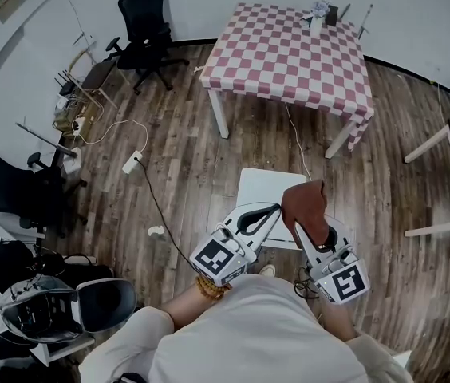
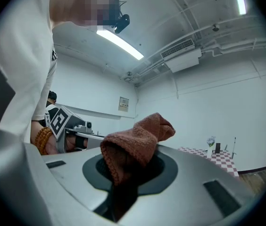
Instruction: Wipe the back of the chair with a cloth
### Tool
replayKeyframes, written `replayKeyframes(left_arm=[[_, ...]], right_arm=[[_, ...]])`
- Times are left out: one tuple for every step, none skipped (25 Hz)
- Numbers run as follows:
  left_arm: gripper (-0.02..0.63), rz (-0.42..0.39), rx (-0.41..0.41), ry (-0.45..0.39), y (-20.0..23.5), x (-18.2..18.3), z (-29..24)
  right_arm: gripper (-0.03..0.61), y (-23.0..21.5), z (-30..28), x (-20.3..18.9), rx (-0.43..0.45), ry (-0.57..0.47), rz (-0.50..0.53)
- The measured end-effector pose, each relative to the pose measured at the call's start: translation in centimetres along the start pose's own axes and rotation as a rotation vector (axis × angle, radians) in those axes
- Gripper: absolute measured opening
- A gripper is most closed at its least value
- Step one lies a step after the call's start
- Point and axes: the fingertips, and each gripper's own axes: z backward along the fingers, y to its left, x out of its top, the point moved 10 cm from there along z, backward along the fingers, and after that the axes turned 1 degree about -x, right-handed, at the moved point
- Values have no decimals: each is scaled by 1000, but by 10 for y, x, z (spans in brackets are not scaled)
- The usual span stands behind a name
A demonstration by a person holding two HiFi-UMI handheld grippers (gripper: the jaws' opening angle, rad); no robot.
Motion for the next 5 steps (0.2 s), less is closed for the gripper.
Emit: replayKeyframes(left_arm=[[29, 3, 2, 4, 0, 0, -2], [29, -2, 4, 2, 0, 0, -4], [29, -9, 6, -1, 1, 0, -7], [30, -15, 8, -4, 2, -1, -9], [30, -21, 10, -7, 3, -1, -11]], right_arm=[[77, -2, 0, 0, 2, -1, 1], [77, -5, 0, 0, 5, -2, 2], [77, -7, 0, 0, 8, -3, 2], [77, -10, 0, 0, 11, -6, 1], [77, -12, 0, 0, 14, -8, 1]])
